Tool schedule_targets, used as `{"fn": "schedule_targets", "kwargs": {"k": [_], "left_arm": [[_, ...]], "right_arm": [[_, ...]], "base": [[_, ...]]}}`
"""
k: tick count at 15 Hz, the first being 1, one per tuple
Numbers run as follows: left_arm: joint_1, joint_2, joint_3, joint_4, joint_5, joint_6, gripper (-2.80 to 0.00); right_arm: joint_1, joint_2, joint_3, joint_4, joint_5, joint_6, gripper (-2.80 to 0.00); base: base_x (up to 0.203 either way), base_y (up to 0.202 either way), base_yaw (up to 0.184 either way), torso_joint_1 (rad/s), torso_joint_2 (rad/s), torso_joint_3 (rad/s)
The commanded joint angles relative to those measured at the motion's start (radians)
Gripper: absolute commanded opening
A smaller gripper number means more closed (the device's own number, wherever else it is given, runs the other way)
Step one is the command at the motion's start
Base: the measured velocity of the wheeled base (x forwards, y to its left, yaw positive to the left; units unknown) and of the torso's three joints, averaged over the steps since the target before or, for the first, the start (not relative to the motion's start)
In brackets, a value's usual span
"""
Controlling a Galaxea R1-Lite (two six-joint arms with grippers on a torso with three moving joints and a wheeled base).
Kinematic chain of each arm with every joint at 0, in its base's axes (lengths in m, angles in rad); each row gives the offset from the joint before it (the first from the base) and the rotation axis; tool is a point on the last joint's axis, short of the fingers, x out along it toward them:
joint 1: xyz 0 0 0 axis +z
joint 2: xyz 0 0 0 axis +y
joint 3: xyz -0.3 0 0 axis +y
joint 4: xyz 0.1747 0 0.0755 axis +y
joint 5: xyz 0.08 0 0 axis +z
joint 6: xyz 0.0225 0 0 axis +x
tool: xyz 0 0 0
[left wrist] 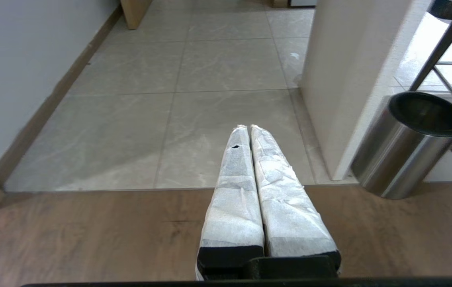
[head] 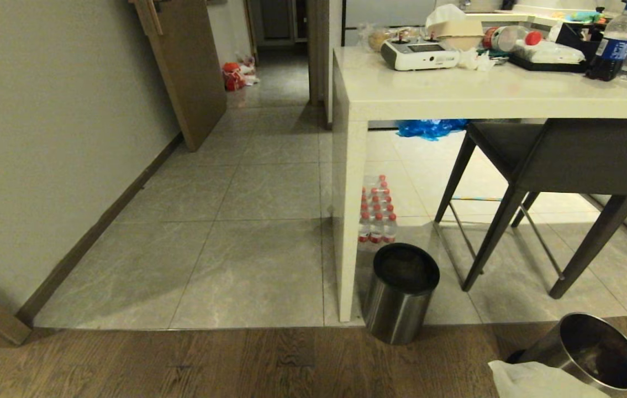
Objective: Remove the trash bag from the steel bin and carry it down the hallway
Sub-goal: Put the trash bag at the door
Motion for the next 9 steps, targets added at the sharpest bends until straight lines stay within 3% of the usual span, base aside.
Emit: {"fn": "schedule_targets", "kwargs": {"k": [1,9], "left_arm": [[0.001,0.001,0.0,0.0,0.0,0.0,-2.8],[0.001,0.001,0.001,0.0,0.001,0.0,-2.8]], "right_arm": [[0.0,0.002,0.0,0.001,0.0,0.0,-2.8],[0.0,0.002,0.0,0.001,0.0,0.0,-2.8]], "base": [[0.0,0.187,0.0,0.002,0.0,0.007],[0.0,0.192,0.0,0.003,0.0,0.0]]}}
